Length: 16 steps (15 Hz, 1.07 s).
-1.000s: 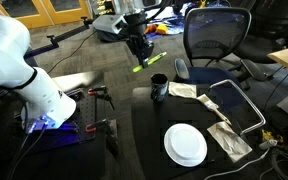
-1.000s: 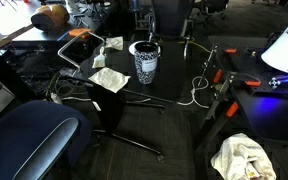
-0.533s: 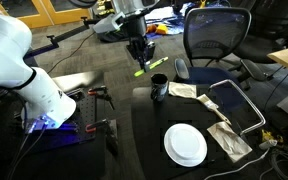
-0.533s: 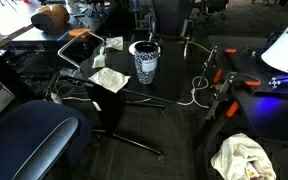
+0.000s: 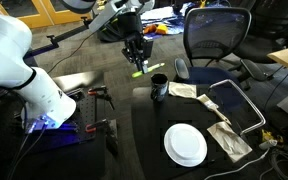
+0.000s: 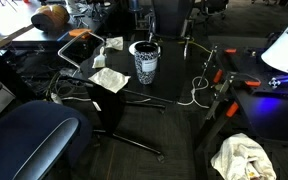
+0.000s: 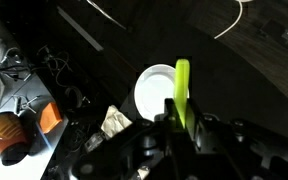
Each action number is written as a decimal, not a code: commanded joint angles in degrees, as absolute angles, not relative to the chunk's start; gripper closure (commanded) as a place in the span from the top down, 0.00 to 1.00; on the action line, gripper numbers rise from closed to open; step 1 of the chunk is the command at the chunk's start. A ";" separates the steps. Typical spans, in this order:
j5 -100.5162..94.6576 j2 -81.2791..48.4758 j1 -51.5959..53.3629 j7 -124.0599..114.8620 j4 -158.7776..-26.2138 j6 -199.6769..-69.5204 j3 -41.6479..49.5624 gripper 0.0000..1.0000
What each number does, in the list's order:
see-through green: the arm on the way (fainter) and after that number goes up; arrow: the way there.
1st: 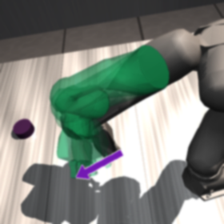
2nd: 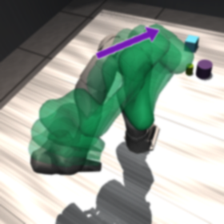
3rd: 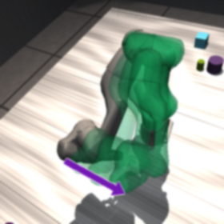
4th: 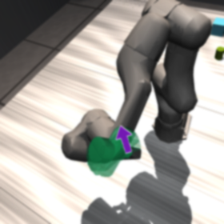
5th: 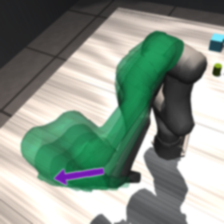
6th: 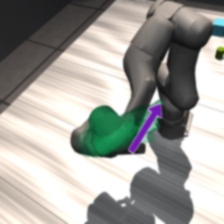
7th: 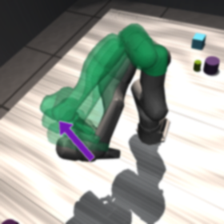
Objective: Put the marker in the cup
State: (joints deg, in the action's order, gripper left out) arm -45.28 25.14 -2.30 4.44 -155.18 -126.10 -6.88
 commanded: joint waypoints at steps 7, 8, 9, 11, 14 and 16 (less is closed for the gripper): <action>-57.46 24.35 6.59 7.77 -154.36 -114.47 -9.86 0.04; -58.27 24.23 7.63 8.94 -154.42 -114.18 -9.83 0.04; -58.95 24.07 8.70 10.69 -154.61 -114.19 -9.82 0.04; -60.51 23.77 10.47 13.88 -155.09 -114.10 -10.02 0.04; -65.12 22.62 11.99 14.61 -155.84 -112.23 -11.34 0.04; -70.55 22.29 11.92 10.43 -156.62 -109.14 -12.51 0.04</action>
